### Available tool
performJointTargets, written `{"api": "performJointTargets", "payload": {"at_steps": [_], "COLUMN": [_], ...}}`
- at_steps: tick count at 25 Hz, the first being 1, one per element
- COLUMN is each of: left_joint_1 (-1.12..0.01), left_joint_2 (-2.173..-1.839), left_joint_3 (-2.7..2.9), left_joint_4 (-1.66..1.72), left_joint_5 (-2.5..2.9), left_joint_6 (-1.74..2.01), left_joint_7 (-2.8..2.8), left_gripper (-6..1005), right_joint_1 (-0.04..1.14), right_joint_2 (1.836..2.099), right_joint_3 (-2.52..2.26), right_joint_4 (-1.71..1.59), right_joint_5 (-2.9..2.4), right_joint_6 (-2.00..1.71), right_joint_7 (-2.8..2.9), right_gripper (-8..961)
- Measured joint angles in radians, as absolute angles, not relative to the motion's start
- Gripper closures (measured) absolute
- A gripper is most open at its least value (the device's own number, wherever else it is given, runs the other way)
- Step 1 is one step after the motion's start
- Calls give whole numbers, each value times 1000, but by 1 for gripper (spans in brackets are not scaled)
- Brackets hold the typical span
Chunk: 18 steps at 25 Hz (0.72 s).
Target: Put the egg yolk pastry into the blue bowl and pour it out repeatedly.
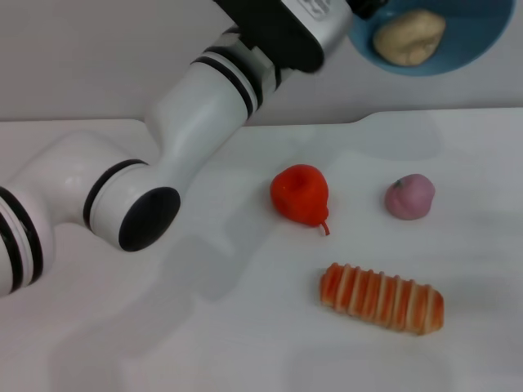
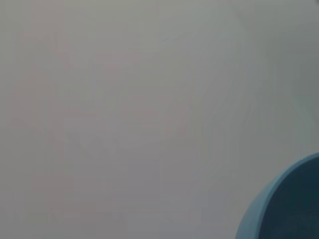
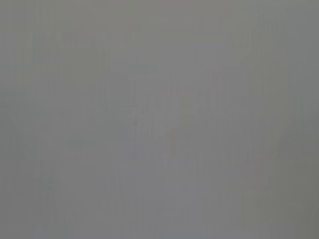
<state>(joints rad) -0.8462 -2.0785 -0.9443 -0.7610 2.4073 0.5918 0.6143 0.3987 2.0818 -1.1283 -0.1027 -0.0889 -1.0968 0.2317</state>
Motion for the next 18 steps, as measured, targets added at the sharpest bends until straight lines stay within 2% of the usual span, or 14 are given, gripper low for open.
{"api": "performJointTargets", "payload": {"at_steps": [8,18], "left_joint_1": [-827,-837], "left_joint_2": [-2078,-2078], "left_joint_3": [-809,-791], "left_joint_4": [-773,-754], "left_joint_5": [2405,2392], "left_joint_6": [747,760], "left_joint_7": [855,904], "left_gripper": [1000,1000], "right_joint_1": [401,404], "right_joint_2": [2080,2080], "right_joint_3": [-1120,-1120], "right_joint_4": [-101,-98], "right_joint_5": [-89,-89], "right_joint_6": [-1094,-1091], "right_joint_7": [232,232], "right_gripper": [289,290]}}
